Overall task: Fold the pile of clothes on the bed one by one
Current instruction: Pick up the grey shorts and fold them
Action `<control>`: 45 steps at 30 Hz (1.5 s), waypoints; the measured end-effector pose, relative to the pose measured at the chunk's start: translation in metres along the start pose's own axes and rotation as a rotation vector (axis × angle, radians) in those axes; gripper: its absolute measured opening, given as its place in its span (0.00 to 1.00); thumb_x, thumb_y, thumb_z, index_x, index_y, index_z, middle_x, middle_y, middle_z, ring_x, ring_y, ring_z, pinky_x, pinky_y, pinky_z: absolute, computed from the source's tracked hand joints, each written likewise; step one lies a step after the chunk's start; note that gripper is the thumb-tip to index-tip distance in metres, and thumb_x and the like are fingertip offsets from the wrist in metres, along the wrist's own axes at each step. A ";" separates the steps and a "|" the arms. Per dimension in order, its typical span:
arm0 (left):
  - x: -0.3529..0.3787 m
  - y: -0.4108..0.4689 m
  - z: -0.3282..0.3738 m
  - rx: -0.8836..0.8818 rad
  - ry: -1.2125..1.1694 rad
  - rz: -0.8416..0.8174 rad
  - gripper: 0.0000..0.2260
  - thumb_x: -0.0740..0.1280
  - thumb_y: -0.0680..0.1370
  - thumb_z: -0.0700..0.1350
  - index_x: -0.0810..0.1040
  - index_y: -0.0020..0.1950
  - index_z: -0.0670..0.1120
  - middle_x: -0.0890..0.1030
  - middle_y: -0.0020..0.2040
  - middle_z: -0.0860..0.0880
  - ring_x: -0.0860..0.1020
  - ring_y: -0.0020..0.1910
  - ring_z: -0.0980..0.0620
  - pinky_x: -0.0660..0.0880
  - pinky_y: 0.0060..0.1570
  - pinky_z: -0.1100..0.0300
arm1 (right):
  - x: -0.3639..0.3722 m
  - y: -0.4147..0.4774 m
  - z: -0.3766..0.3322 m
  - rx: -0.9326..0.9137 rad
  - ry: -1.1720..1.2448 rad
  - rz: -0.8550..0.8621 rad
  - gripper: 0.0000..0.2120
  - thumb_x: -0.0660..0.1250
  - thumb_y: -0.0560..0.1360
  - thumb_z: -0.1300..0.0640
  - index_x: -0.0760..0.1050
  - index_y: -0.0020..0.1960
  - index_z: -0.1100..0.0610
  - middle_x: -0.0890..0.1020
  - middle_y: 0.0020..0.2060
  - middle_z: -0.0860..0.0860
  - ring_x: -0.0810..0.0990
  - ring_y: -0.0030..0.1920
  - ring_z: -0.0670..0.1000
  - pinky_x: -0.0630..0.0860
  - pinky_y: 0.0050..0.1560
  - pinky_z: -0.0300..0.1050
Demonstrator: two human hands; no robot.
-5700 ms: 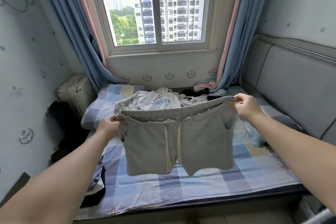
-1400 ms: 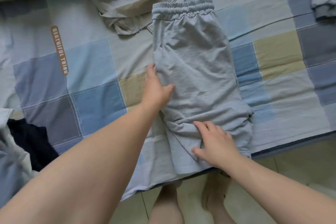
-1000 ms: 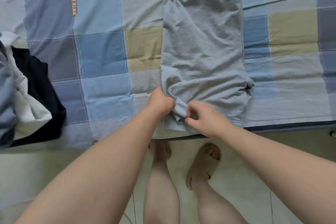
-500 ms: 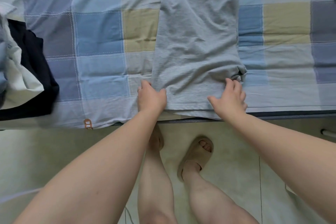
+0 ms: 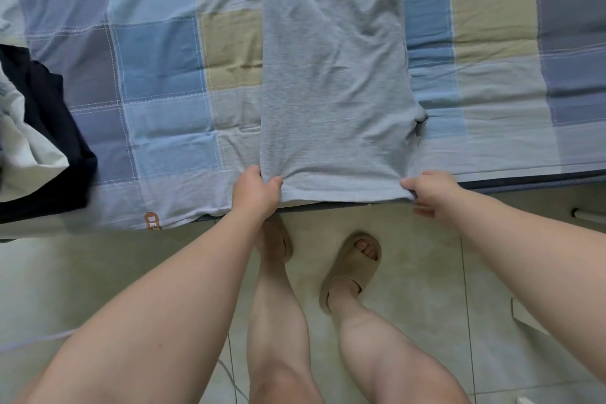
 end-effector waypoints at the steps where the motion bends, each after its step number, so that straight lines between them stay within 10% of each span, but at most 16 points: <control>1: 0.001 -0.001 0.000 -0.019 -0.017 0.003 0.13 0.68 0.79 0.49 0.77 0.60 0.42 0.81 0.53 0.46 0.78 0.52 0.45 0.69 0.47 0.57 | -0.002 0.000 0.003 -0.021 -0.052 0.015 0.14 0.71 0.77 0.58 0.74 0.61 0.59 0.76 0.49 0.57 0.75 0.50 0.56 0.76 0.54 0.53; 6: 0.005 -0.001 0.005 -0.094 -0.186 0.003 0.21 0.73 0.76 0.53 0.69 0.61 0.44 0.75 0.50 0.51 0.76 0.50 0.48 0.71 0.49 0.55 | -0.003 0.003 -0.005 -0.196 -0.081 0.097 0.32 0.75 0.73 0.45 0.65 0.68 0.58 0.72 0.58 0.50 0.74 0.58 0.55 0.74 0.63 0.56; 14: 0.009 0.003 0.003 -0.097 -0.305 -0.096 0.15 0.70 0.79 0.50 0.79 0.63 0.46 0.83 0.55 0.49 0.81 0.54 0.47 0.78 0.60 0.50 | 0.018 0.001 -0.005 -0.107 0.120 -0.108 0.19 0.75 0.75 0.55 0.77 0.63 0.60 0.83 0.55 0.55 0.82 0.53 0.58 0.80 0.58 0.54; 22: -0.018 -0.090 0.004 -0.289 -0.527 -0.163 0.08 0.69 0.81 0.45 0.75 0.59 0.47 0.79 0.53 0.47 0.79 0.51 0.48 0.80 0.47 0.54 | -0.015 -0.079 0.031 -0.007 0.282 -0.107 0.09 0.71 0.78 0.59 0.77 0.57 0.58 0.82 0.45 0.53 0.79 0.38 0.51 0.76 0.29 0.40; 30: -0.059 -0.206 0.011 -0.569 -0.648 -0.180 0.05 0.71 0.79 0.44 0.77 0.50 0.44 0.79 0.38 0.46 0.75 0.32 0.51 0.77 0.37 0.58 | -0.070 -0.188 0.041 0.112 0.241 -0.106 0.10 0.72 0.77 0.59 0.75 0.55 0.61 0.80 0.37 0.56 0.76 0.31 0.50 0.72 0.25 0.38; 45: -0.143 -0.052 0.169 -0.555 -0.929 -0.305 0.08 0.62 0.80 0.44 0.79 0.44 0.47 0.81 0.38 0.52 0.75 0.35 0.57 0.72 0.41 0.61 | -0.054 -0.124 -0.183 0.142 0.648 -0.080 0.05 0.64 0.81 0.53 0.73 0.55 0.54 0.77 0.34 0.49 0.76 0.28 0.44 0.73 0.22 0.34</control>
Point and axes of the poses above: each hand's wrist, its own y-axis towards the middle knuckle, its own x-axis out of the palm, z = x × y, the point moved 2 cm from there along y, towards the middle knuckle
